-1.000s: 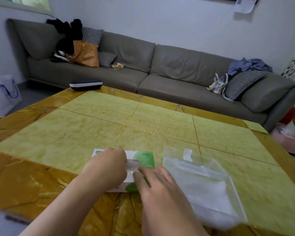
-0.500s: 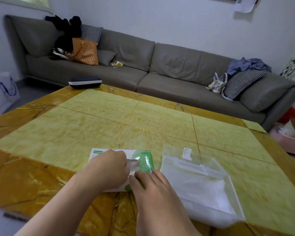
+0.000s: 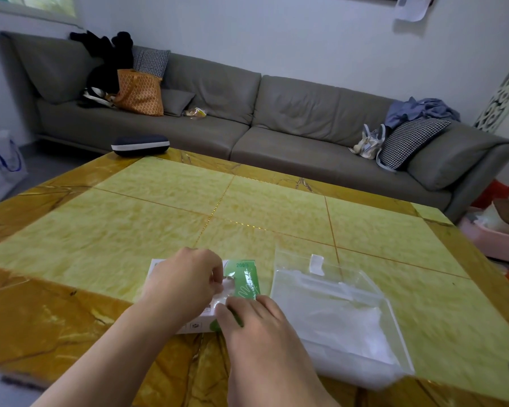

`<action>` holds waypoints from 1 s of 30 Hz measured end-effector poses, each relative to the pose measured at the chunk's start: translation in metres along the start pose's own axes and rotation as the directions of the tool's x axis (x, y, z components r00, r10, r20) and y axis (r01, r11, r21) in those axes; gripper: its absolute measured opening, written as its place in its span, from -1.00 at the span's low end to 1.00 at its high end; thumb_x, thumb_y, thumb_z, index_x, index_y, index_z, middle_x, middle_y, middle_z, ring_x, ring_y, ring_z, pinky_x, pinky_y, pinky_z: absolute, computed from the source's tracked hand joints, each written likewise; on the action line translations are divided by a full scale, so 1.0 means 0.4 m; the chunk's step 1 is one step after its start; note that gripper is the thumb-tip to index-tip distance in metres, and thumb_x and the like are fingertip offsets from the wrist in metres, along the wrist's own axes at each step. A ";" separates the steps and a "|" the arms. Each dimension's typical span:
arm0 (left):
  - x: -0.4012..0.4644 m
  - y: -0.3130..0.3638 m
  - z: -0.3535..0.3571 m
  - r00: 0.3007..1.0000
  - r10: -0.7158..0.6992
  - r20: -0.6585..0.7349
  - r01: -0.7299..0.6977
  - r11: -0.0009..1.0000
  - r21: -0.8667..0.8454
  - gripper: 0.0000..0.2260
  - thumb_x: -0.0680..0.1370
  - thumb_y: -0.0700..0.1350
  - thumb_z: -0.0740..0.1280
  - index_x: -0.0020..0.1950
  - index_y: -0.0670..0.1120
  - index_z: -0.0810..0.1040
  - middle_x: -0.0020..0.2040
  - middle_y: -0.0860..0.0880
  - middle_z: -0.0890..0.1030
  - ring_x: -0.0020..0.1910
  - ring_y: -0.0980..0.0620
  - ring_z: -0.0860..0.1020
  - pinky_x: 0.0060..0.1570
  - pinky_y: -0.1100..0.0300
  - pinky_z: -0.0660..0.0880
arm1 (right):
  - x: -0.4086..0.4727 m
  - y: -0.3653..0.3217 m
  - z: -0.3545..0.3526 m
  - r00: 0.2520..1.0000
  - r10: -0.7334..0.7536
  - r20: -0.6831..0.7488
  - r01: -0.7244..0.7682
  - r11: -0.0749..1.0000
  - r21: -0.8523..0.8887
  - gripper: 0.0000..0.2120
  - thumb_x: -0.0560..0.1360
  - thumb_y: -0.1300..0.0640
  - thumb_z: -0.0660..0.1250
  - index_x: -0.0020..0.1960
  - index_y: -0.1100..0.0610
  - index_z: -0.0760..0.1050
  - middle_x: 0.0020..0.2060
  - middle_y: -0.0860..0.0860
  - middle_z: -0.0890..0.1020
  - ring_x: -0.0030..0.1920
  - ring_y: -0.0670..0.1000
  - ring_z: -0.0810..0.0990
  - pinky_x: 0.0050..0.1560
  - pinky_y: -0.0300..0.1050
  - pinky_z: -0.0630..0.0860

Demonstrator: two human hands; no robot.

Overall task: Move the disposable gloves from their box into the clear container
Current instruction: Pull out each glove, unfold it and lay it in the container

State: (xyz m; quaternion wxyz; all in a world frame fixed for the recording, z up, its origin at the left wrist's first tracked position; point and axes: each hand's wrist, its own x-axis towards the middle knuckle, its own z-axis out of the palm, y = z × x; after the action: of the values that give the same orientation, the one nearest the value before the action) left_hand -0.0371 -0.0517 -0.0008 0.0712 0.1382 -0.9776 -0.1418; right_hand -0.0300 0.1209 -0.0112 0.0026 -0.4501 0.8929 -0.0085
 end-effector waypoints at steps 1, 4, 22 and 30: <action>0.002 0.001 0.004 1.000 -0.008 -0.013 0.008 1.000 0.012 -0.91 0.57 0.00 0.40 -0.14 0.12 0.58 -0.18 0.15 0.56 -0.24 0.15 0.56 -0.34 0.22 0.48 | -0.001 0.000 -0.003 1.000 0.000 0.003 0.000 1.000 0.007 -0.25 0.40 0.19 0.40 0.56 0.15 0.28 0.43 0.08 0.41 0.43 0.14 0.35 0.56 -0.08 -0.02; 0.005 -0.002 0.009 1.000 -0.019 -0.011 0.019 1.000 0.019 -0.87 0.59 -0.08 0.35 -0.16 0.07 0.53 -0.15 0.14 0.54 -0.23 0.15 0.54 -0.36 0.22 0.40 | -0.003 0.002 -0.010 1.000 -0.004 0.006 0.003 0.999 0.032 -0.24 0.42 0.17 0.41 0.58 0.15 0.26 0.47 0.09 0.38 0.46 0.15 0.32 0.54 -0.08 0.01; -0.010 -0.030 -0.043 0.998 0.005 0.062 0.013 0.957 -0.290 -0.86 0.58 0.04 0.42 -0.15 0.07 0.56 -0.22 0.11 0.61 -0.26 0.12 0.56 -0.27 0.17 0.49 | 0.007 0.013 0.060 0.994 0.033 -0.107 -0.032 0.999 0.007 -0.29 0.05 0.03 0.43 0.23 0.06 0.57 0.11 -0.02 0.63 0.05 0.03 0.64 0.29 -0.10 0.50; -0.013 -0.015 -0.080 0.995 -0.068 -0.079 -0.002 0.746 -0.666 -0.85 0.61 -0.07 0.42 -0.16 -0.01 0.63 -0.26 -0.17 0.62 -0.41 0.07 0.46 -0.35 0.14 0.43 | 0.002 0.013 0.053 0.999 0.039 -0.035 -0.040 0.999 -0.016 -0.25 0.09 0.01 0.47 0.28 0.12 0.52 0.20 0.05 0.60 0.14 0.08 0.62 0.38 -0.02 0.47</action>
State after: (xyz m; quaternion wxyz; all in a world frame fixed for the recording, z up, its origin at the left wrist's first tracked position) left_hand -0.0247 -0.0639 0.0273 0.1613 0.1277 -0.8556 -0.4750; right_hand -0.0345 0.1229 -0.0325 -0.0168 -0.4322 0.9016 -0.0087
